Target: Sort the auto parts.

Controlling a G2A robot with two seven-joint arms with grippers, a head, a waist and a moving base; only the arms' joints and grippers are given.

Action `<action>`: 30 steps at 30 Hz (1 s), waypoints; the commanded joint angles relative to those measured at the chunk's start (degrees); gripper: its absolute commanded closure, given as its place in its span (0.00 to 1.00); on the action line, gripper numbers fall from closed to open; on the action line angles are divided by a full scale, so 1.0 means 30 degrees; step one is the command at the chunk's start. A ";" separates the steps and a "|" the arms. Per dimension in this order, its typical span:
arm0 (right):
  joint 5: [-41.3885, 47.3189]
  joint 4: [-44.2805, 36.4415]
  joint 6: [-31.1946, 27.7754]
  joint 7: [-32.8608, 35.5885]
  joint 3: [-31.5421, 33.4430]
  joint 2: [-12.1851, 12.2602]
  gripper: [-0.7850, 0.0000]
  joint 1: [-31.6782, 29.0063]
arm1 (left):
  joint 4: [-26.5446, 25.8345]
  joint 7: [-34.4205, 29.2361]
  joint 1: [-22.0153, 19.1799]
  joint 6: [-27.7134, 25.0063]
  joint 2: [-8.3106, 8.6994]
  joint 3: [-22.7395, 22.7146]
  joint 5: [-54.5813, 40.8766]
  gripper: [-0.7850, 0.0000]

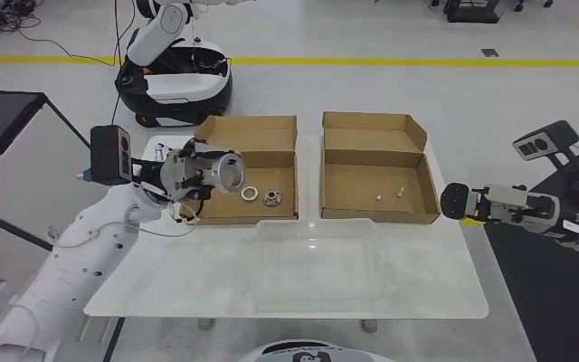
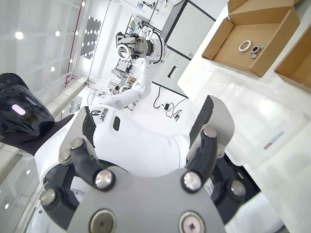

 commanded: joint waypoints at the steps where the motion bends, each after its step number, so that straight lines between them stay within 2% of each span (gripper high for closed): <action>1: 0.0000 0.0001 0.0000 0.0001 -0.0001 0.0000 0.00 0.0001 | -0.0173 0.0299 0.0061 0.0292 -0.0070 -0.0121 -0.0493 1.00; 12: 0.0000 0.0001 0.0000 0.0001 -0.0001 0.0000 0.00 0.0001 | -0.1880 0.1575 0.0584 0.1564 -0.0650 -0.1160 -0.2875 1.00; 24: 0.0000 0.0001 0.0000 0.0001 -0.0001 0.0000 0.00 0.0001 | -0.3296 0.1108 0.1726 0.1096 -0.1406 -0.2445 -0.3219 1.00; 30: 0.0000 0.0001 0.0000 0.0001 -0.0001 0.0000 0.00 0.0001 | -0.2483 -0.0150 0.2386 -0.0159 -0.1534 -0.3286 -0.1807 1.00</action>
